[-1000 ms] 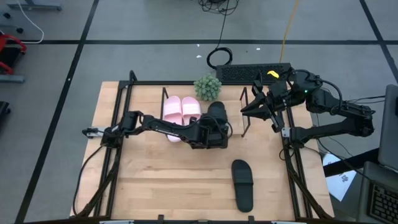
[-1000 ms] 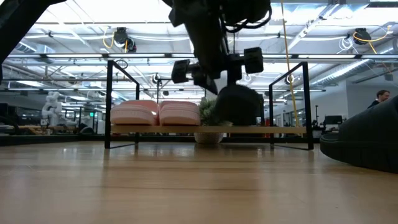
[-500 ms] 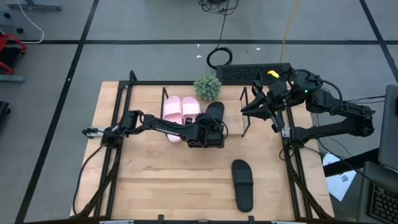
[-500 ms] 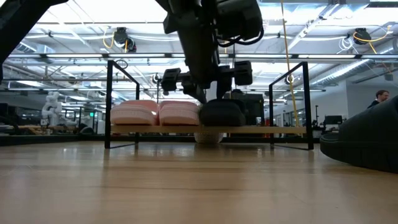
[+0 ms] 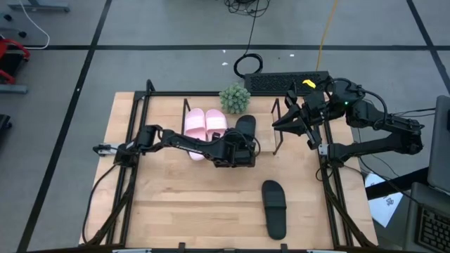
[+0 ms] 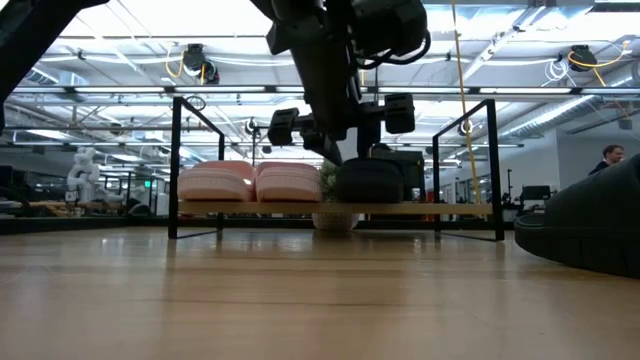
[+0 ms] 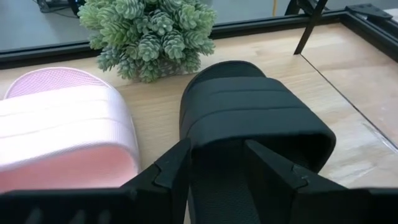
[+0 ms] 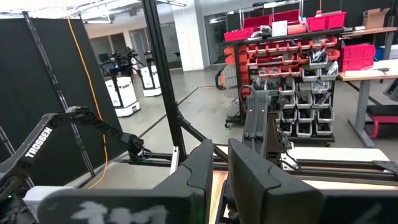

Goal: Pick and place slides into the shelf
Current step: Put the left black slipper on the shelf

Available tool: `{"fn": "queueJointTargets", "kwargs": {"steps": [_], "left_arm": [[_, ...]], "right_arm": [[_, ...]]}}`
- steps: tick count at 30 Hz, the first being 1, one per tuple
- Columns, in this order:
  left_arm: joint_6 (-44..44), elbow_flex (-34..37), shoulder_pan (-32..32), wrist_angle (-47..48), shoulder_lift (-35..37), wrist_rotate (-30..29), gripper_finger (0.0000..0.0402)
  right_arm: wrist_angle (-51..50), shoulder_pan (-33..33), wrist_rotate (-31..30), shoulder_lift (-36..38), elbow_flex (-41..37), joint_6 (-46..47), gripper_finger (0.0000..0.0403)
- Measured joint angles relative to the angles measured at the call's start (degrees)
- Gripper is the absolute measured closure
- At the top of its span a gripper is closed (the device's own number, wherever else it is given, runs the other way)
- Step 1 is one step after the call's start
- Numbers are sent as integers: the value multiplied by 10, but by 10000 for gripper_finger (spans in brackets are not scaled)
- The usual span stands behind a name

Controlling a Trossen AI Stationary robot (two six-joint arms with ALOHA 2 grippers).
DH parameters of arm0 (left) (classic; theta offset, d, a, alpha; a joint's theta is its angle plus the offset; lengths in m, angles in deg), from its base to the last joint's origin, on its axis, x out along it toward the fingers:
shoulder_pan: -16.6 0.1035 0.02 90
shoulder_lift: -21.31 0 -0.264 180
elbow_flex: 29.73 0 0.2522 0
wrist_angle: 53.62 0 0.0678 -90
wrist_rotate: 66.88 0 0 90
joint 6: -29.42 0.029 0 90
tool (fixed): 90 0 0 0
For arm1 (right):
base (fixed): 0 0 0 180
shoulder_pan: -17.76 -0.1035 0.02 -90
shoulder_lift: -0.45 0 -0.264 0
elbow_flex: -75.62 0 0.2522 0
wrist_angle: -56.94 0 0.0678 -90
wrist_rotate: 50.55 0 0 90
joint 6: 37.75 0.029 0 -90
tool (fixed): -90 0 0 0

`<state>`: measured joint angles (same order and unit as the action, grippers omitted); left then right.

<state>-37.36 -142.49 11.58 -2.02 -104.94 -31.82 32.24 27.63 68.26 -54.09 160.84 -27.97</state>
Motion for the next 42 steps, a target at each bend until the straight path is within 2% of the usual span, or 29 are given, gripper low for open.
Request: {"fn": "queueJointTargets", "kwargs": {"steps": [21,42], "left_arm": [[6,0,4,14,0,29,256],[6,0,-32,24,0,24,256]], "right_arm": [[0,0,0,0,0,7,360],[0,-6,-2,0,0,7,360]]}}
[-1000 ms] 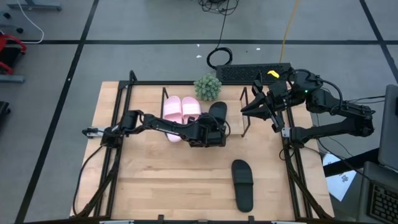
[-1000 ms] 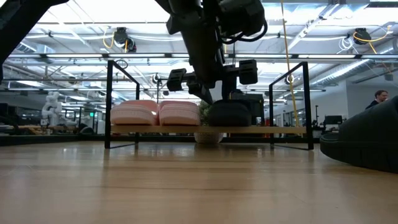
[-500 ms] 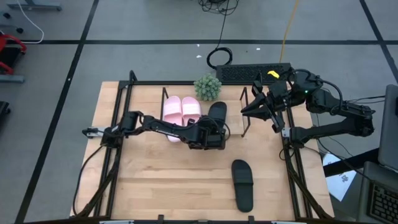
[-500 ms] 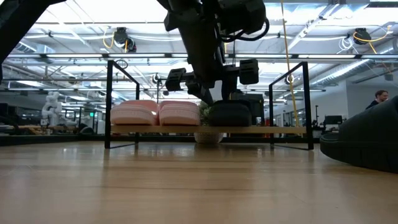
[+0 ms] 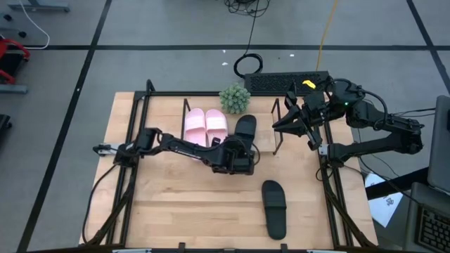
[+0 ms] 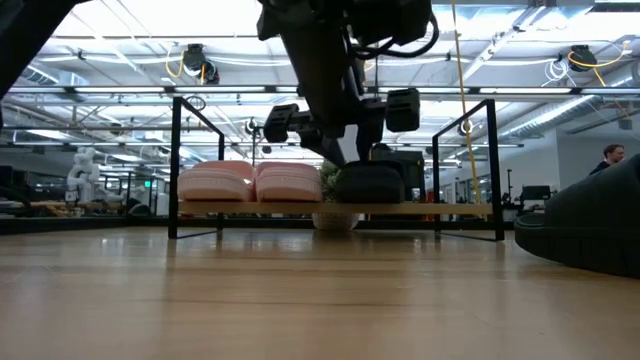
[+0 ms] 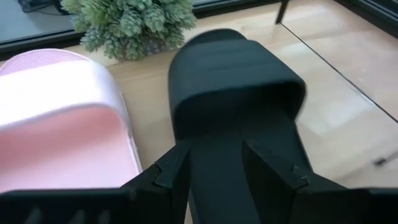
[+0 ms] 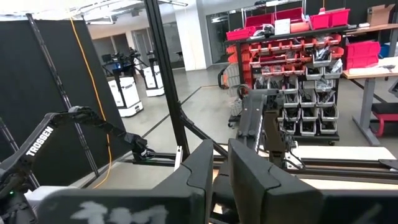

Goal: Pick and place slides into the shelf
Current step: Put the left black slipper on the shelf

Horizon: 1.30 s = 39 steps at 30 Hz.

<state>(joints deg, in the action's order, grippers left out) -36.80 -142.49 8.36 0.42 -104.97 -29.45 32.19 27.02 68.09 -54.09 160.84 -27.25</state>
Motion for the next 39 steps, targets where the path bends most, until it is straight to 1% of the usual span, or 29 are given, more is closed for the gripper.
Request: {"fn": "queueJointTargets", "kwargs": {"steps": [5,7,11,13,16,20,22,25,27,29,31,32,34,39], "left_arm": [[23,0,-27,6,7,0,256],[31,-2,-43,17,22,-8,256],[58,-9,-89,50,63,-38,256],[78,-9,-116,65,86,-55,256],[90,-9,-158,122,122,-95,256],[71,-9,-204,224,166,-164,256],[55,-9,-221,281,187,-190,256],[30,-10,-227,348,211,-205,256],[6,-9,-229,409,226,-199,256],[-19,-9,-223,450,234,-191,256],[-47,-9,-218,497,237,-175,256],[-55,-7,-217,499,237,-164,256],[-39,0,-210,492,243,-152,256],[-35,16,-202,497,244,-139,256]], "right_arm": [[-19,0,0,0,0,-7,360],[-35,0,0,0,0,-12,360],[-109,-1,0,0,0,-37,360],[-157,-12,-1,0,0,-66,360],[-217,-41,-16,-3,-3,-120,360],[-212,-99,-66,-17,-42,-157,360],[-220,-128,-102,-34,-67,-169,360],[-219,-164,-187,-65,-103,-191,360],[-221,-180,-250,-91,-117,-206,360],[-215,-194,-323,-115,-124,-216,360],[-199,-205,-380,-142,-123,-233,360],[-191,-211,-403,-155,-120,-244,360],[-183,-221,-439,-184,-112,-265,360],[-175,-229,-539,-255,-86,-305,360]]}}
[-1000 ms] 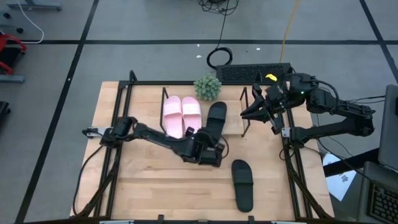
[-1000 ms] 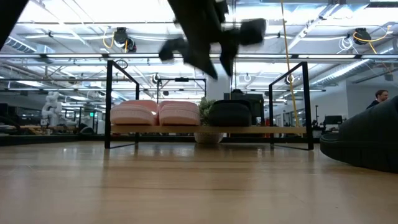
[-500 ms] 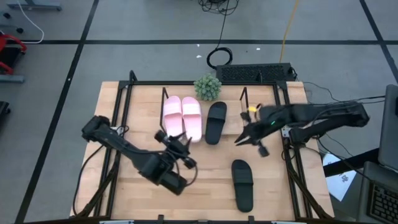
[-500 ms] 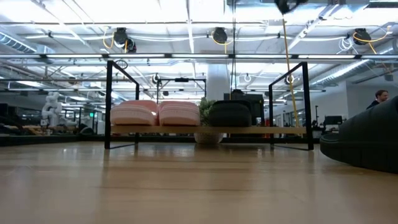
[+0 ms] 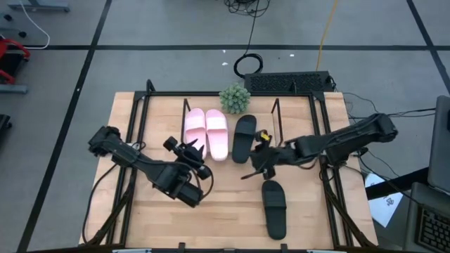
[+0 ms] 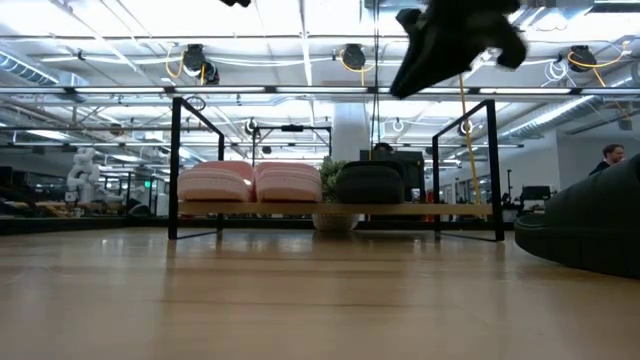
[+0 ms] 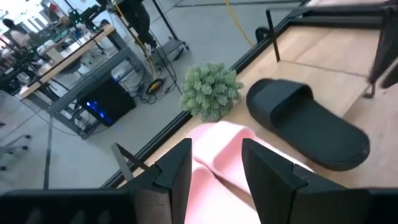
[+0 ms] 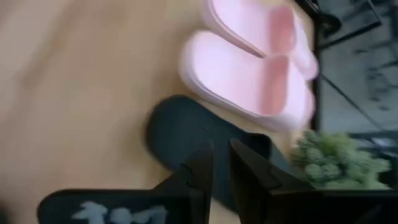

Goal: Pick and place slides into the shelf
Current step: Put the left black slipper on the shelf

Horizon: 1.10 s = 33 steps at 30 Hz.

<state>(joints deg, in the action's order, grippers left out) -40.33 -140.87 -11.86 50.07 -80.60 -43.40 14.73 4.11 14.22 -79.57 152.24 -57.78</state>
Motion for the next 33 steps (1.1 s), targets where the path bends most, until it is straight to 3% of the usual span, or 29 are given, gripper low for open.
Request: {"fn": "queueJointTargets", "kwargs": {"steps": [7,10,16,24,33], "left_arm": [[-2,8,13,0,0,20,256],[2,8,18,1,0,20,256],[10,8,28,0,0,20,256],[10,8,35,1,0,20,256],[2,8,34,1,0,20,256]], "right_arm": [[1,9,-161,-84,21,-45,360],[8,19,-198,-102,22,-51,360],[9,32,-193,-105,22,-20,360],[7,36,-121,-108,22,-9,360],[0,38,-122,-108,22,14,360]]}}
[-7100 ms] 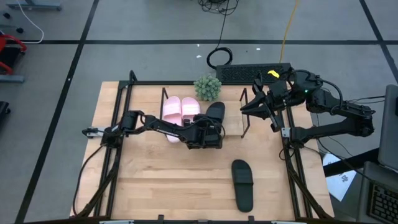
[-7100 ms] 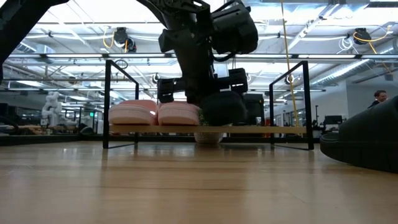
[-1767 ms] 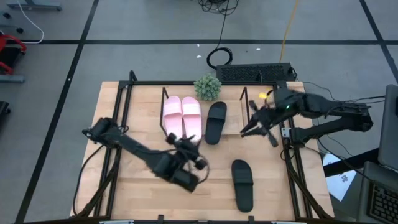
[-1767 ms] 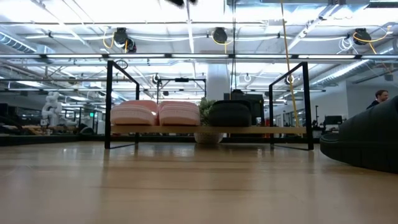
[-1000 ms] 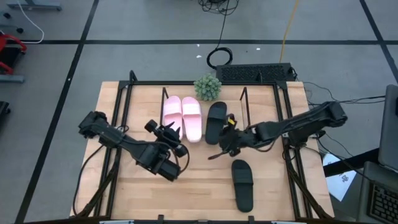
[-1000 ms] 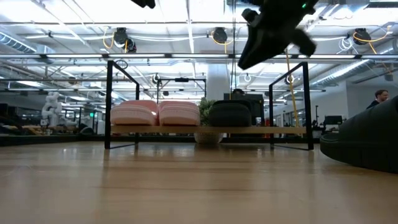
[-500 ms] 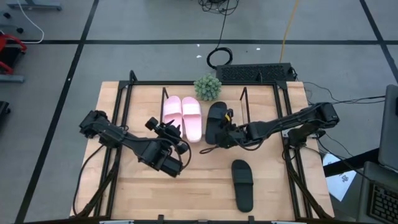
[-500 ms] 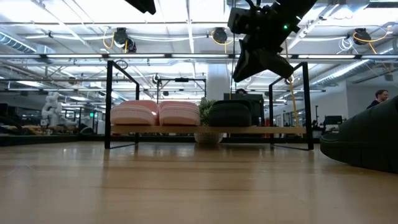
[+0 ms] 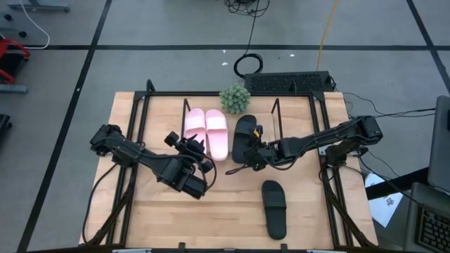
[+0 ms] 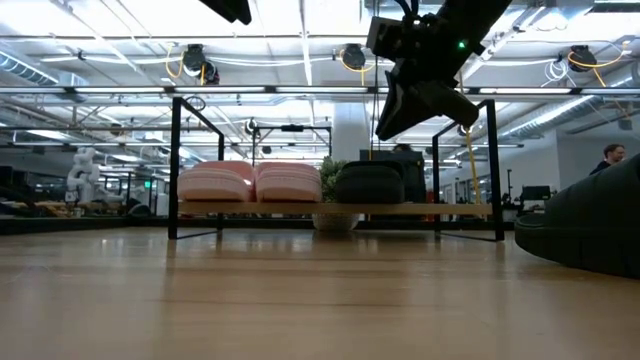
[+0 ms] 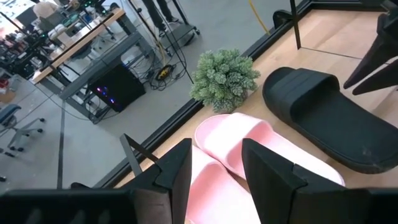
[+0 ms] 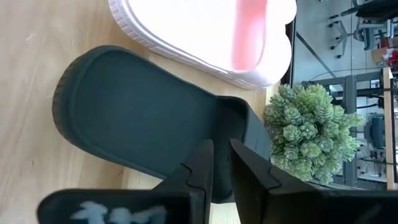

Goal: Pick and place slides into the shelf
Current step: Put the left black slipper on the shelf

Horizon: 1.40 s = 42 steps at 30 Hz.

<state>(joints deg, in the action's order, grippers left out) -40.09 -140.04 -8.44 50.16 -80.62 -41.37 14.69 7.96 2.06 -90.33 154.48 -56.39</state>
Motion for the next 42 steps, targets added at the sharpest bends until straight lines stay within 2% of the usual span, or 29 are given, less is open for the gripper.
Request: {"fn": "queueJointTargets", "kwargs": {"steps": [13,22,25,34,42], "left_arm": [[0,0,0,0,0,0,256],[0,0,0,0,0,0,256],[0,0,0,0,0,0,256],[1,0,0,0,0,0,256],[1,0,0,0,0,-1,256]], "right_arm": [[-65,17,0,0,0,19,359],[-61,20,2,0,0,19,357],[-61,20,2,0,0,23,340],[-56,21,1,0,0,30,255],[-29,22,2,0,0,12,248]]}}
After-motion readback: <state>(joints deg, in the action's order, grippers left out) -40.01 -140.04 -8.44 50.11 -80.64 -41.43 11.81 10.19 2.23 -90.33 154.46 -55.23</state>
